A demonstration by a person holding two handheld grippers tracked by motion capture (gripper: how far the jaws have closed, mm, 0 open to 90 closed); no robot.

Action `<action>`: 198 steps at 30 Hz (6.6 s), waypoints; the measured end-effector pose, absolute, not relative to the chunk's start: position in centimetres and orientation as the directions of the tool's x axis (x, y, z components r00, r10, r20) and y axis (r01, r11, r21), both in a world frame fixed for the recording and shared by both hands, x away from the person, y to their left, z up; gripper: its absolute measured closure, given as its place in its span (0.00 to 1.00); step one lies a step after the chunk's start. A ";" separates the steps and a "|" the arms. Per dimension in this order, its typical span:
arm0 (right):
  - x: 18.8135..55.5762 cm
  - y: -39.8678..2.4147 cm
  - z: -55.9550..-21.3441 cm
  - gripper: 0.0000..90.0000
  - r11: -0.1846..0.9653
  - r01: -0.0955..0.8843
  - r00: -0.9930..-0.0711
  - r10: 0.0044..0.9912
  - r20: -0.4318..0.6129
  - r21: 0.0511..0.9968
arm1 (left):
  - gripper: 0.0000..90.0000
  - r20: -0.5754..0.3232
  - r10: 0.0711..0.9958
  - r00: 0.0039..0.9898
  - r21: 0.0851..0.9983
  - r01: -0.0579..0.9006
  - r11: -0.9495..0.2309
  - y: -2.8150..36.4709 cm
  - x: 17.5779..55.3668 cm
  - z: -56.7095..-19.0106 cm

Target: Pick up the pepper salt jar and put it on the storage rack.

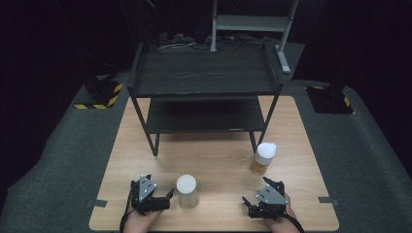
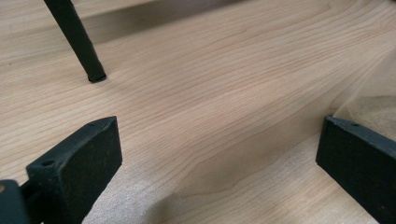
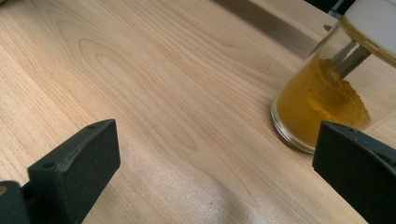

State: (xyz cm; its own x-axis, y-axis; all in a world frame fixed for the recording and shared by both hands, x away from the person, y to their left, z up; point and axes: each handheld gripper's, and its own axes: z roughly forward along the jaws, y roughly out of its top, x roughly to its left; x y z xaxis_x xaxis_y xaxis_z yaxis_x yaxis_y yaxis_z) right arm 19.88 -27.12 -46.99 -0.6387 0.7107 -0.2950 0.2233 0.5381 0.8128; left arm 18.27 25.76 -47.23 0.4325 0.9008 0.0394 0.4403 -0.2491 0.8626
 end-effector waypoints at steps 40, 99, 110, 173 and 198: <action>19.9 -27.2 -47.0 0.00 0.539 0.219 -0.642 0.707 -0.296 0.813 | 0.01 -0.021 0.906 0.423 0.878 0.442 -0.186 27.0 18.2 -47.6; 20.0 -27.1 -46.9 0.00 0.561 0.209 -0.659 0.686 -0.309 0.801 | 0.00 0.020 0.851 0.525 0.985 0.134 -0.106 27.2 13.2 -41.8; 20.0 -27.1 -46.9 0.00 0.560 0.210 -0.660 0.686 -0.306 0.802 | 0.00 0.015 0.823 0.568 0.986 0.127 -0.106 26.3 13.3 -41.8; 19.9 -27.0 -46.9 0.00 0.567 0.203 -0.660 0.682 -0.316 0.799 | 0.06 -0.060 0.773 0.631 0.955 0.261 -0.139 23.1 16.4 -45.9; 19.9 -27.0 -46.9 0.00 0.567 0.203 -0.661 0.681 -0.315 0.798 | 0.35 -0.112 0.740 0.663 0.955 0.279 -0.105 24.3 17.3 -47.2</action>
